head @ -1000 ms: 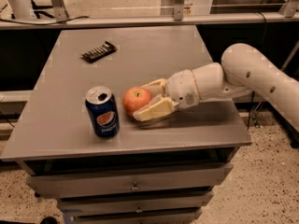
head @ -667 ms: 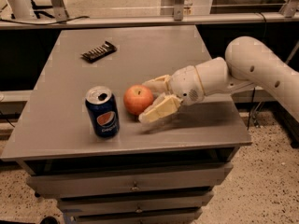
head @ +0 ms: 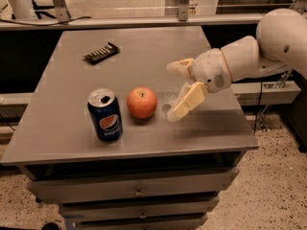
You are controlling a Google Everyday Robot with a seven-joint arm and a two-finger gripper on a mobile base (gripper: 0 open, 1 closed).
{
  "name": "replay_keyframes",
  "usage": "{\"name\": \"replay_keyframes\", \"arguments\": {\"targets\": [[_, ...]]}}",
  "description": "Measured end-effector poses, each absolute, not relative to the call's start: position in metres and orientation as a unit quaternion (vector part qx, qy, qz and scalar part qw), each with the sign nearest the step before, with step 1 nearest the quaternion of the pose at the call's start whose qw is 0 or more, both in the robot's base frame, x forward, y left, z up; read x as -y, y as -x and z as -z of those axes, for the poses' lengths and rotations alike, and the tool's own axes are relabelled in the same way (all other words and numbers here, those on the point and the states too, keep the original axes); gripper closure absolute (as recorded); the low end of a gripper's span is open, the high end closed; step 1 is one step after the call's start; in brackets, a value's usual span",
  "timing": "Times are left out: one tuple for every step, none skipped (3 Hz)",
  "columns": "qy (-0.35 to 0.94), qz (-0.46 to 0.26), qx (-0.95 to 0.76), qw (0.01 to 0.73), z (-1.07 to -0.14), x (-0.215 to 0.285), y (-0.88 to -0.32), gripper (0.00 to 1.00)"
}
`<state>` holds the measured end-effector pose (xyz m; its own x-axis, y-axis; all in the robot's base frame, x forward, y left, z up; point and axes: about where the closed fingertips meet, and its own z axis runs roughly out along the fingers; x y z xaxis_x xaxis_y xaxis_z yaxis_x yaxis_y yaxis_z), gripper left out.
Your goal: Move apple near pepsi can
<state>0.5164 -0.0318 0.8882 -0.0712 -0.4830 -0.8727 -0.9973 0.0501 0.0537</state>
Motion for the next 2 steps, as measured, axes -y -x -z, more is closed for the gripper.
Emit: {"name": "replay_keyframes", "arguments": {"targets": [[0.589,-0.336,-0.629,0.380,-0.925,0.064,-0.526,0.00],[0.591,-0.307,-0.607,0.433,-0.964,0.106,-0.542,0.00]]}}
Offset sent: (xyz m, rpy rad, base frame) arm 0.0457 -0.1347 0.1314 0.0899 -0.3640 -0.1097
